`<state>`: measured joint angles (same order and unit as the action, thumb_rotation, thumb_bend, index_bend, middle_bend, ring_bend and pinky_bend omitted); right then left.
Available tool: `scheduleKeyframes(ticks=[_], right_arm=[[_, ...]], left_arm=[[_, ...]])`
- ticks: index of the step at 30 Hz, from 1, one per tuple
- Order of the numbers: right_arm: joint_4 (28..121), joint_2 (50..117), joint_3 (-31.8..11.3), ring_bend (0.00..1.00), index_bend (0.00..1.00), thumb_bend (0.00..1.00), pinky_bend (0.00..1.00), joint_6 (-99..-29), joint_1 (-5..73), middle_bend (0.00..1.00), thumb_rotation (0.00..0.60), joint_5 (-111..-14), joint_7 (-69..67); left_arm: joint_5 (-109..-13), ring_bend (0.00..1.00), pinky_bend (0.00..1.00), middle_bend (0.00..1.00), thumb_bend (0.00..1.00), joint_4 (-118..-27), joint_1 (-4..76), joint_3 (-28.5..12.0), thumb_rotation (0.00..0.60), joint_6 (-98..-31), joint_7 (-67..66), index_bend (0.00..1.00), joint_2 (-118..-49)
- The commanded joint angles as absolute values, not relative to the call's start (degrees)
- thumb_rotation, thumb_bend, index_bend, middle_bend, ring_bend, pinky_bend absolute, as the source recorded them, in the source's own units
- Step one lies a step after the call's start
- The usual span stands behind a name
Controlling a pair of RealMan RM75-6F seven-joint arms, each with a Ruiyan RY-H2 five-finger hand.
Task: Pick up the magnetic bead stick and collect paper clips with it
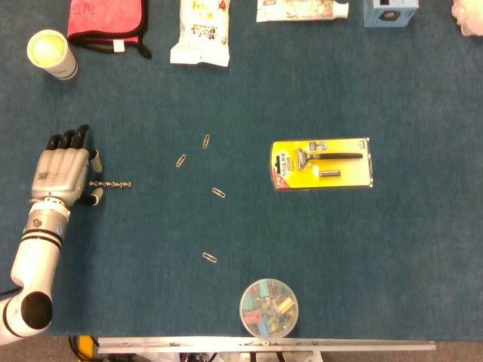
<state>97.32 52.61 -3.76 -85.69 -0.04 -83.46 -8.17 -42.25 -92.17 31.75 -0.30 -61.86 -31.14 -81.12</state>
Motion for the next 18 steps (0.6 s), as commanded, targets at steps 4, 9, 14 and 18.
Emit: scheduleKeyframes(ticks=[4, 9, 14, 18], right_arm=[[97.3, 52.6, -3.7, 0.12, 0.19, 0.01, 0.32, -85.7, 0.0, 0.18, 0.6, -83.5, -8.1], [97.4, 52.6, -3.8, 0.12, 0.19, 0.01, 0.32, -85.6, 0.0, 0.18, 0.6, -83.4, -8.2], [97.4, 52.5, -3.7, 0.12, 0.19, 0.01, 0.32, -85.5, 0.0, 0.18, 0.6, -83.3, -8.2], [97.4, 52.5, -3.8, 0.12, 0.19, 0.01, 0.32, -85.3, 0.0, 0.18, 0.6, -83.3, -8.1]], left_arm=[[-43.0, 0.0, 0.06, 0.0, 0.27, -91.1, 30.4, -0.9, 0.6, -64.7, -31.0, 0.41, -83.1], [-43.2, 0.0, 0.06, 0.0, 0.27, -90.4, 29.5, -1.3, 0.6, -65.8, -30.9, 0.42, -84.1], [-43.3, 0.0, 0.06, 0.0, 0.27, -90.1, 29.0, -1.5, 0.6, -65.8, -31.0, 0.43, -84.4], [-43.3, 0.0, 0.06, 0.0, 0.27, -90.1, 28.7, -1.6, 0.6, -65.5, -31.0, 0.43, -84.5]])
